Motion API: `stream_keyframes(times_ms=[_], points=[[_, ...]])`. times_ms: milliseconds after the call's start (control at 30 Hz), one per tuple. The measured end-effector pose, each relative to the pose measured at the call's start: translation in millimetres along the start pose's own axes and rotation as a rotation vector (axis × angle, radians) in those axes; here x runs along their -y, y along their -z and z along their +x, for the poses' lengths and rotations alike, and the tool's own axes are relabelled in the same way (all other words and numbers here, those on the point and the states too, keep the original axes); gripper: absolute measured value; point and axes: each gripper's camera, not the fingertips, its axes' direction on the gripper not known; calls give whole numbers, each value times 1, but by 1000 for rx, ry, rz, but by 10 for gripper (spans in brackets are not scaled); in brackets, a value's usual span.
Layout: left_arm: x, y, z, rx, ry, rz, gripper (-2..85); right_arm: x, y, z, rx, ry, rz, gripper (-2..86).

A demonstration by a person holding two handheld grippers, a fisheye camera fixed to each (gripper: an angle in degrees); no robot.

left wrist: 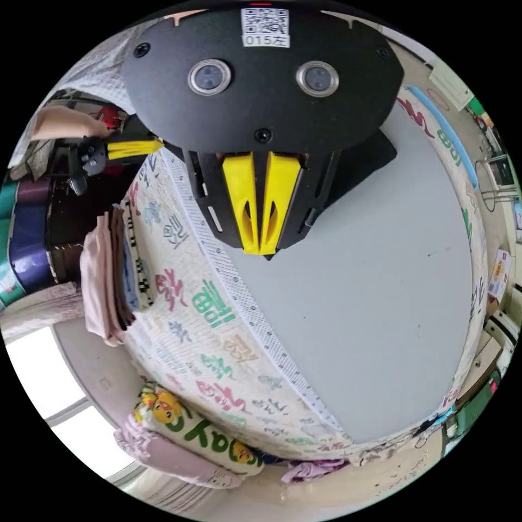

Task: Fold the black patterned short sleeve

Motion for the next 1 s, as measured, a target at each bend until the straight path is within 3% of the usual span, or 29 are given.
stream_keyframes(times_ms=[233,333,500,700,1000], points=[[6,-18,-5,42,-24,-46,-5,-16,-68,30,35,-43,-9,0],[-13,3,-15,-31,-2,37,8,-16,-80,49,100,-38,12,10],[-101,75,-81,-116,230,267,79,-2,-76,96,154,-34,83,61],[-198,68,-157,-142,490,250,131,89,-97,134,170,30,210,104],[-201,41,-170,-224,405,300,164,238,-198,138,128,173,189,132]])
